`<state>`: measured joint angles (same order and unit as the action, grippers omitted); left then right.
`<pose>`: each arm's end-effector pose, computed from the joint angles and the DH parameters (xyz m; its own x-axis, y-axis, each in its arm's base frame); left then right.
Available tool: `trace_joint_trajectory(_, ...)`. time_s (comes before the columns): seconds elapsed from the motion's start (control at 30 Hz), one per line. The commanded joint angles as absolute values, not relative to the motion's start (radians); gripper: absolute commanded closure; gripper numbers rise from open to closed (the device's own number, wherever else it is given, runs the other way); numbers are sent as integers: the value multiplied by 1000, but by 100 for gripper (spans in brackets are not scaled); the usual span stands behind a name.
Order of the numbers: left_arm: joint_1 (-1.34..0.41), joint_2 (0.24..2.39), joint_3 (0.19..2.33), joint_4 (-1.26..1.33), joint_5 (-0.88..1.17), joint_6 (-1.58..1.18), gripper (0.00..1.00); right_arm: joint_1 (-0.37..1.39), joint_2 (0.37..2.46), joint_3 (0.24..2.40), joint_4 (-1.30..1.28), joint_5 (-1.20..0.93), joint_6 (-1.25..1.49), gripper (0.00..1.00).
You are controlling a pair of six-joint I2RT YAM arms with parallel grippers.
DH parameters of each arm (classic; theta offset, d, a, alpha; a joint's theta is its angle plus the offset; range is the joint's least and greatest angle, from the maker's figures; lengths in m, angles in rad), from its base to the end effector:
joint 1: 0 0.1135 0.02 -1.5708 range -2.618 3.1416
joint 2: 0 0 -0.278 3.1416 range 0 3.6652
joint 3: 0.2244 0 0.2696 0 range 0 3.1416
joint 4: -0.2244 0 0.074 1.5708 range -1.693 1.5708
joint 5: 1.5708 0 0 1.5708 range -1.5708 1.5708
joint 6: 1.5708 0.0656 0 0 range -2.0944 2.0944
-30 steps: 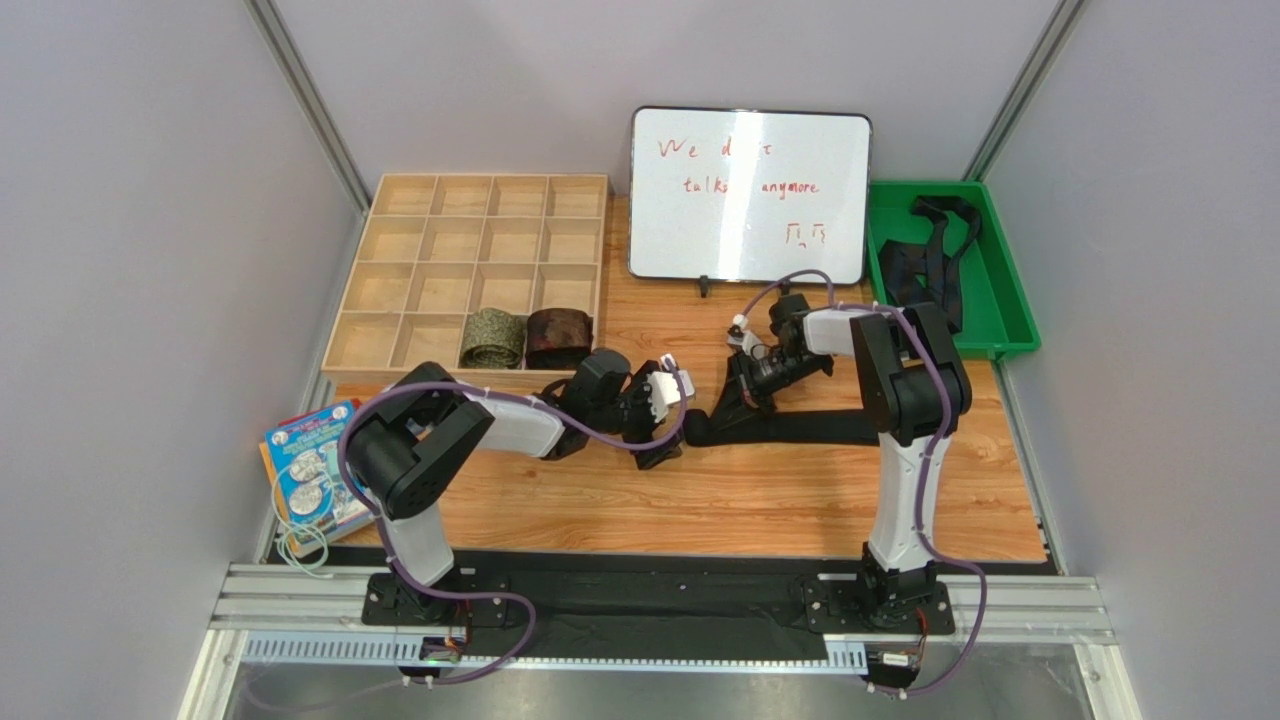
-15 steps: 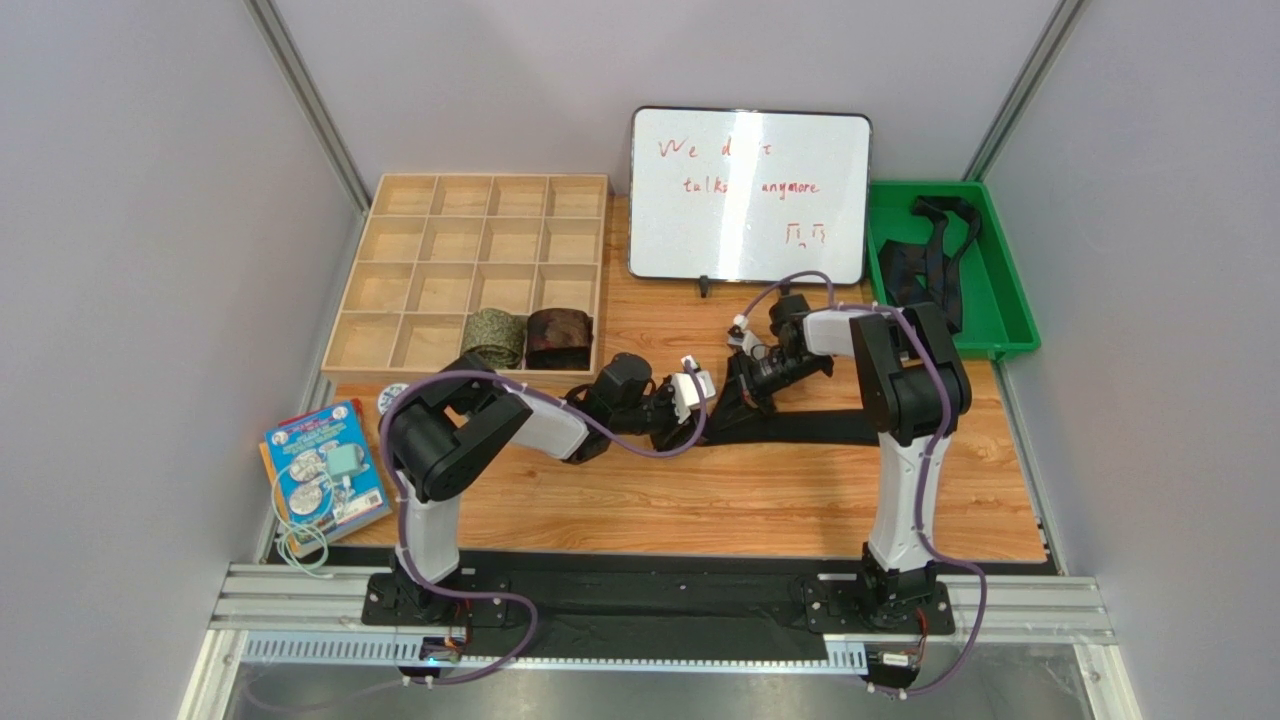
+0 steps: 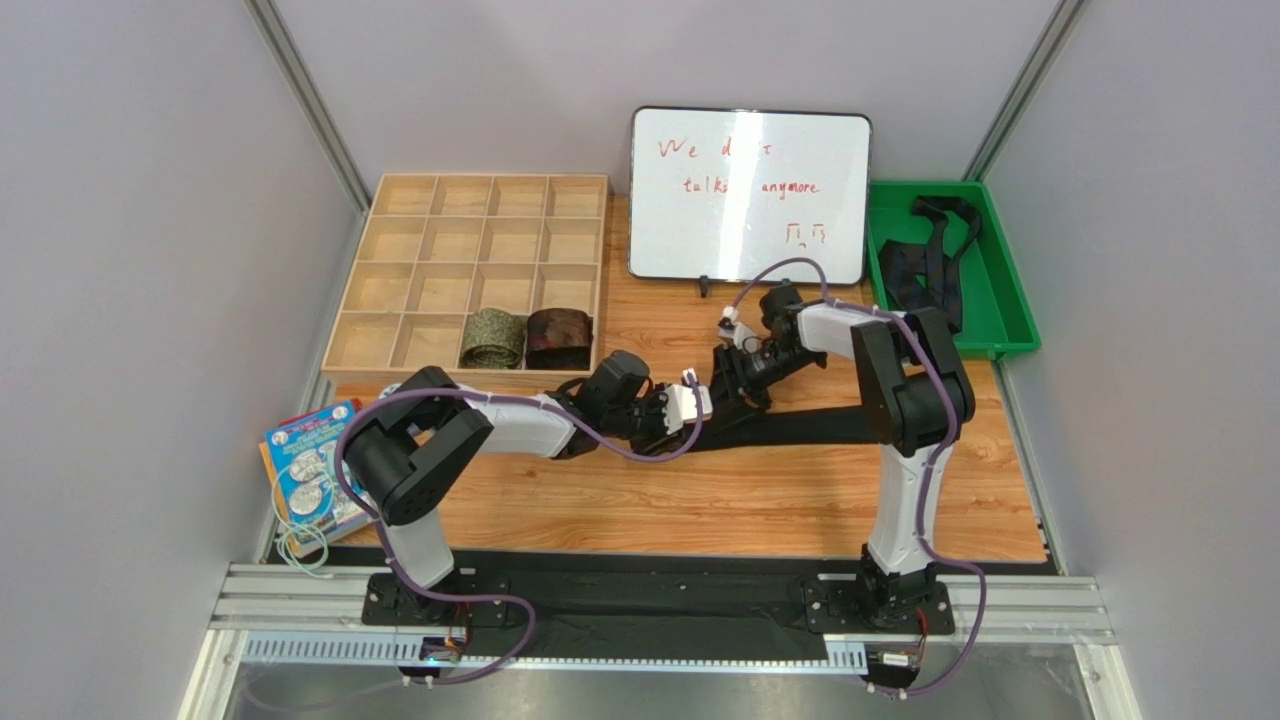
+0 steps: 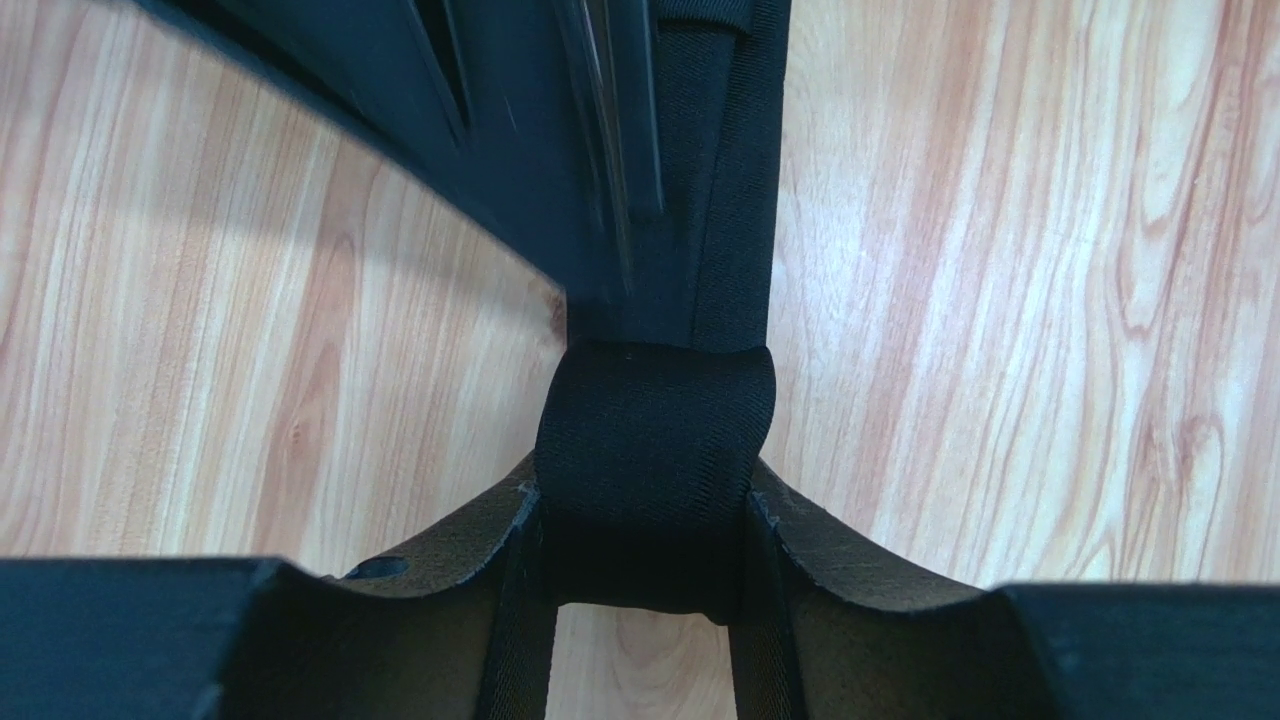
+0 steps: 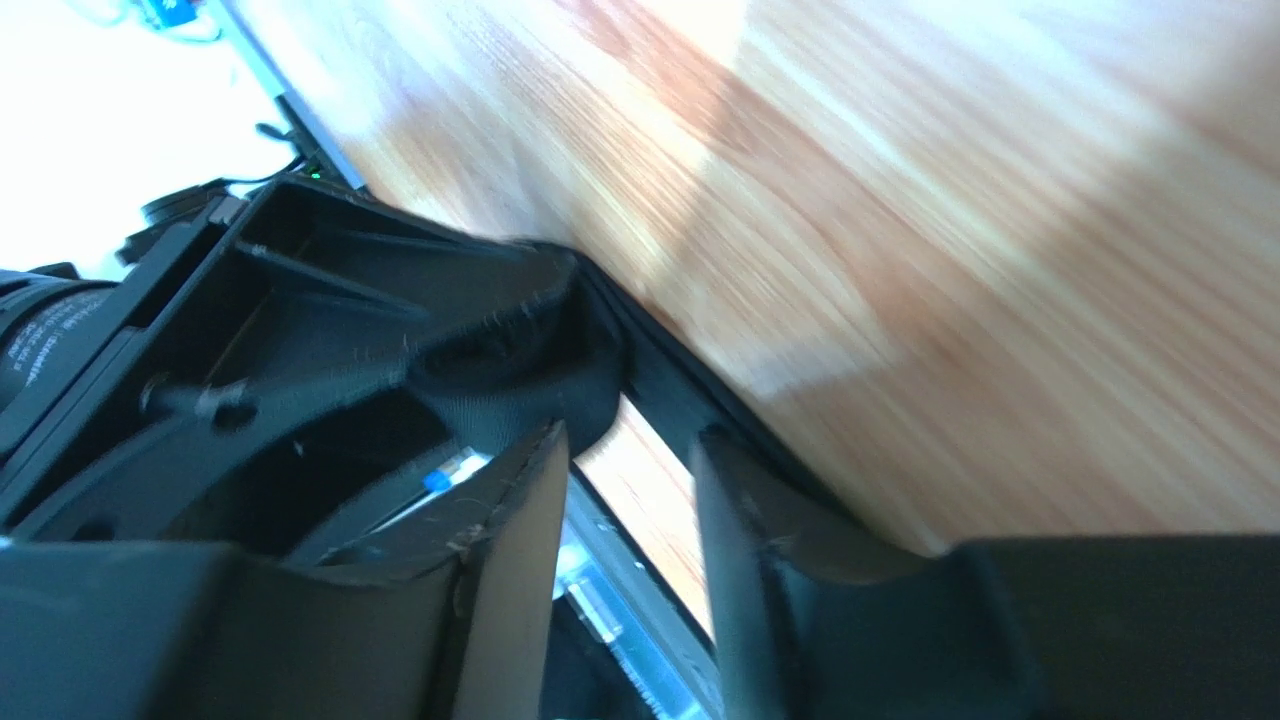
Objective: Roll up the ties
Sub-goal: Roll the tie at the center of the board.
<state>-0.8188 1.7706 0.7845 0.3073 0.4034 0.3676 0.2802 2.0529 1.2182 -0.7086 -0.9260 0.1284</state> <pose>0.2372 -0.2913 0.1156 -0.0838 0.5735 -0.8149 0.9757 0.2133 0.0497 0.3439 0.1535 0.0919 -0.9767 -0.2010 0.0750 -0.0628 0.6022 0.7959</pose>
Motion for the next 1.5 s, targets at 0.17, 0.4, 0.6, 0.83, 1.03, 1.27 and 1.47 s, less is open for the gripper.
trace_joint_trajectory(0.17,-828,1835,897,5,304,446,71,285,1921,1207,-703,-919,133,52)
trace_joint_trajectory(0.4,-838,1861,934,-35,296,446,66,333,1988,1195,-542,-933,244,52)
trace_joint_trajectory(0.6,-836,1856,934,-41,321,439,55,330,2039,1215,-558,-882,206,93)
trace_joint_trajectory(0.83,-795,1810,874,86,407,382,30,265,2075,1195,-630,-825,121,100)
trace_joint_trajectory(1.03,-756,1789,793,363,482,282,9,239,2132,1200,-637,-772,126,100)
trace_joint_trajectory(1.27,-762,1860,791,581,506,173,3,235,2157,1209,-644,-724,140,100)
trace_joint_trajectory(1.47,-802,1921,824,614,479,222,31,238,2149,1183,-611,-718,158,100)
